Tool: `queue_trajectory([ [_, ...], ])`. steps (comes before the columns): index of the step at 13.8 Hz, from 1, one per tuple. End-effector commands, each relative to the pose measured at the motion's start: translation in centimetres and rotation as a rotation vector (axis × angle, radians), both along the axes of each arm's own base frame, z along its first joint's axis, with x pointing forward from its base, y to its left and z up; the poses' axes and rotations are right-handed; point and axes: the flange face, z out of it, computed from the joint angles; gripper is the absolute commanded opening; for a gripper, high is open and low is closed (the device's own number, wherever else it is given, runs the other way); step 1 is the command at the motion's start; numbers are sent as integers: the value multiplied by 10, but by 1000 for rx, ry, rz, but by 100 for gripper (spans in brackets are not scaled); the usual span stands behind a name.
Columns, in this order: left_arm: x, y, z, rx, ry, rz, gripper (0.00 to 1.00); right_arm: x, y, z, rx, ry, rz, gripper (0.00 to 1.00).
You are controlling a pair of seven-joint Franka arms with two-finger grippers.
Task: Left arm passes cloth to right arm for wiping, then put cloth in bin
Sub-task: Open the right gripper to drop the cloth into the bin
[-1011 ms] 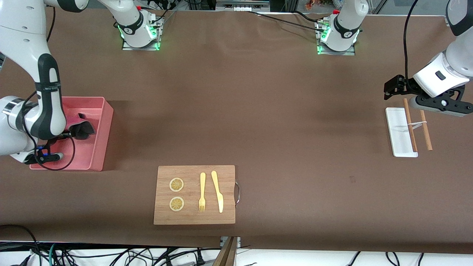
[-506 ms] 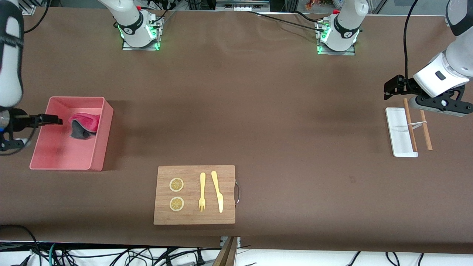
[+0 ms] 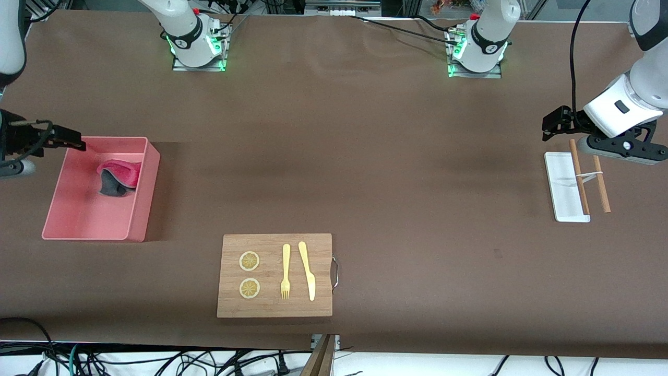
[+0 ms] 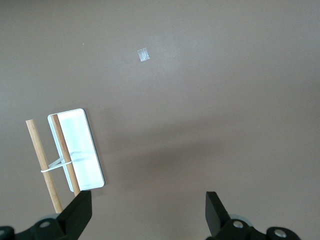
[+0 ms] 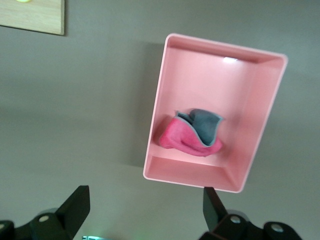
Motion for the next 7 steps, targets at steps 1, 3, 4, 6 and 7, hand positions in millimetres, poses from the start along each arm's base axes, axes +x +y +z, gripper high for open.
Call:
queue_trajectory([
  [1, -1, 2, 1, -20, 9, -16, 100, -23, -10, 38, -14, -71, -8, 100],
  [3, -1, 2, 1, -20, 9, -16, 100, -31, -3, 52, -7, -96, 4, 100],
  [4, -1, 2, 1, -20, 9, -17, 100, -33, -3, 54, -6, -91, -7, 100],
  [6, -1, 2, 1, -20, 9, -17, 100, -44, 5, 57, -4, -46, -85, 100],
  [7, -1, 2, 1, -20, 9, -16, 100, -46, 6, 58, -7, -35, -128, 100],
])
